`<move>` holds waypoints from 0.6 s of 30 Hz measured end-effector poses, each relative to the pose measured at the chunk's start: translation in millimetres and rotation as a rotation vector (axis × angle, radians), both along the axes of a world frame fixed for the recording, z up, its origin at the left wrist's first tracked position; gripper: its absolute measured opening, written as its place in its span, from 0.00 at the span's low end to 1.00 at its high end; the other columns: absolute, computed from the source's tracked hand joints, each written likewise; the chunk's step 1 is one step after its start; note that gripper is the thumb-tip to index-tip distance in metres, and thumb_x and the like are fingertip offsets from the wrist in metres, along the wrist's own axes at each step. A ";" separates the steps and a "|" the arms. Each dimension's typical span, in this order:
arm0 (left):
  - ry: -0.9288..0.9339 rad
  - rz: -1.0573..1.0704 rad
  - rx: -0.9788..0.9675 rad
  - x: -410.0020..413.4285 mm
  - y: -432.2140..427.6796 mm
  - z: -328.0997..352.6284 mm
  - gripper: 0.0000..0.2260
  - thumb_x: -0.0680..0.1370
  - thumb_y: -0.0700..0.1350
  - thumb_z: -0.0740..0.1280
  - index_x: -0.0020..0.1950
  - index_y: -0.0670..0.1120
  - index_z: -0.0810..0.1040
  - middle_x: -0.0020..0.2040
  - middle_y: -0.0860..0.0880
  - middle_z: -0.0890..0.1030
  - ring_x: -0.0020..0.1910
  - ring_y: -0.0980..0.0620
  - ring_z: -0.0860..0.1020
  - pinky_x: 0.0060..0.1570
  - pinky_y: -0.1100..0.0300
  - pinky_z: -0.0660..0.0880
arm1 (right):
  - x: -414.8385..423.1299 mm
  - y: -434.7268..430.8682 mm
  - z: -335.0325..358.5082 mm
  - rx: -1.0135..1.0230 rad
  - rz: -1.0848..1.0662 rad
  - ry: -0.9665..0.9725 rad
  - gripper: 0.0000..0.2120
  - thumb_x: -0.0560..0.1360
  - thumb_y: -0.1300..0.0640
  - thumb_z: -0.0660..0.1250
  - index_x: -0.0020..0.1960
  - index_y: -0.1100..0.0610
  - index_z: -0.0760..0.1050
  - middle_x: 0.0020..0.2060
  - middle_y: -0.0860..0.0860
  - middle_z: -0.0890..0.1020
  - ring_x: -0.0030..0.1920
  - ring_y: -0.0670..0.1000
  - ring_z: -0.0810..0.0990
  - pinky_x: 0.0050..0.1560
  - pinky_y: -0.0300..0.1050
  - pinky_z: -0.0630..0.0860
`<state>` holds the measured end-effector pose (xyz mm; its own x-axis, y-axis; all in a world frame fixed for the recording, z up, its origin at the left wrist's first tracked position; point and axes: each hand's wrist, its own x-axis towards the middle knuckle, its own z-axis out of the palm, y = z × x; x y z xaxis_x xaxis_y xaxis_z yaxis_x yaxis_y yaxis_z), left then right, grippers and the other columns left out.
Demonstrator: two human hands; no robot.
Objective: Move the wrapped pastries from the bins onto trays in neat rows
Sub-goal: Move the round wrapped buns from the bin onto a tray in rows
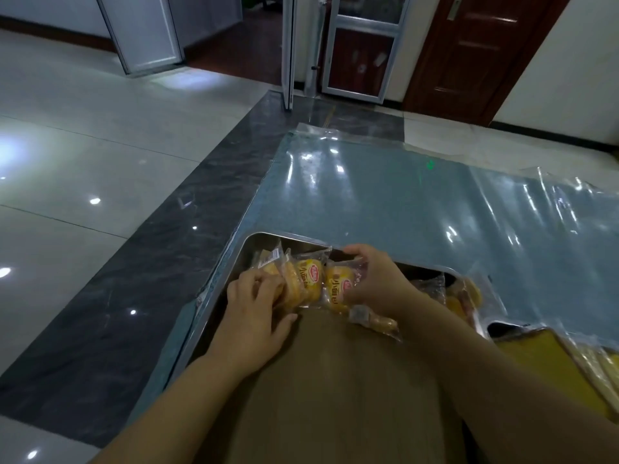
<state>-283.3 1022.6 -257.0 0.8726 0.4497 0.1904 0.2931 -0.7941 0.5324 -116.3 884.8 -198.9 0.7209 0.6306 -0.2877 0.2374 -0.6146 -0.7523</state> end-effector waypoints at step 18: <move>0.101 0.035 0.094 -16.5 -7.7 48.5 0.23 0.73 0.47 0.69 0.67 0.51 0.69 0.68 0.50 0.66 0.64 0.48 0.67 0.61 0.53 0.69 | -48.3 -33.8 28.1 -0.197 -0.041 -0.463 0.24 0.74 0.55 0.67 0.68 0.53 0.66 0.63 0.52 0.72 0.60 0.52 0.72 0.58 0.47 0.72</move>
